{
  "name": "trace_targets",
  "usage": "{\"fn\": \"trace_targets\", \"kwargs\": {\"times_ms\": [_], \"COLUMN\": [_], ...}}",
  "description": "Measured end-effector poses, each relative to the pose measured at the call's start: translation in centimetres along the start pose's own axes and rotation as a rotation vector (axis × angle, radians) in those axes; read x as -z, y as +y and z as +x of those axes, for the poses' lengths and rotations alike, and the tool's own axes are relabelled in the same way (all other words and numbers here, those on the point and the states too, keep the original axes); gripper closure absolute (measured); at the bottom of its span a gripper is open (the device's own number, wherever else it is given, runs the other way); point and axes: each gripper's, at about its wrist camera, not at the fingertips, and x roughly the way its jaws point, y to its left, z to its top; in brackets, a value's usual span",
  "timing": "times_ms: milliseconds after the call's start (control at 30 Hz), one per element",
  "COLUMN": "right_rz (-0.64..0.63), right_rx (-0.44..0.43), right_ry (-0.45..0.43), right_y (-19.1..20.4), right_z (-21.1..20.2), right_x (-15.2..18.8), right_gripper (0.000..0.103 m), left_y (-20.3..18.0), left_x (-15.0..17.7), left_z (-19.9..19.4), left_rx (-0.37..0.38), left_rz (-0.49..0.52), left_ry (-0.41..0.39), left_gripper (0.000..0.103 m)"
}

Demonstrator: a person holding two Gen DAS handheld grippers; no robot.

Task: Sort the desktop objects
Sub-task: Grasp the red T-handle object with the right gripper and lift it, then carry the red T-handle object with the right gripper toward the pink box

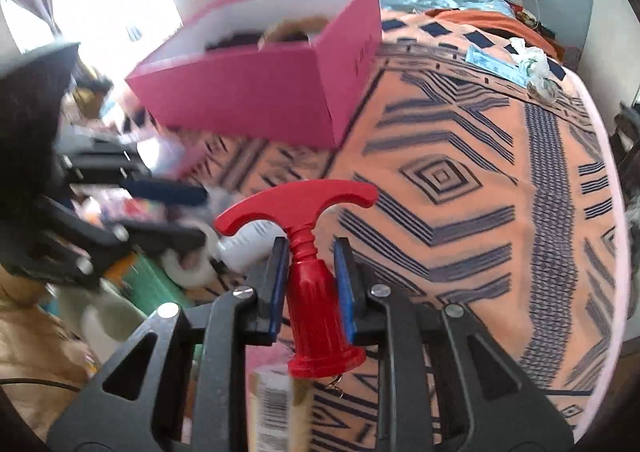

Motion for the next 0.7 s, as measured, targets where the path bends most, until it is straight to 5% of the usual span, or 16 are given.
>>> {"fn": "trace_targets", "kwargs": {"times_ms": [100,433,700], "right_rz": [0.045,0.186,0.2], "right_rx": [-0.057,-0.23,-0.273], "right_ry": [-0.037,-0.12,-0.161], "right_y": [0.1,0.7,1.8], "right_z": [0.4,2.2,2.7], "right_x": [-0.9,-2.3,-2.7], "right_gripper": [0.078,0.078,0.082], "left_y": [0.0,0.7,2.7], "left_x": [0.0,0.3,0.3], "left_z": [-0.6,-0.2,0.4], "left_rx": [0.042,0.114,0.168], "left_rz": [-0.005,-0.04,-0.12], "left_ry": [-0.017,-0.016,-0.014], "left_gripper": [0.063,0.063,0.058]}}
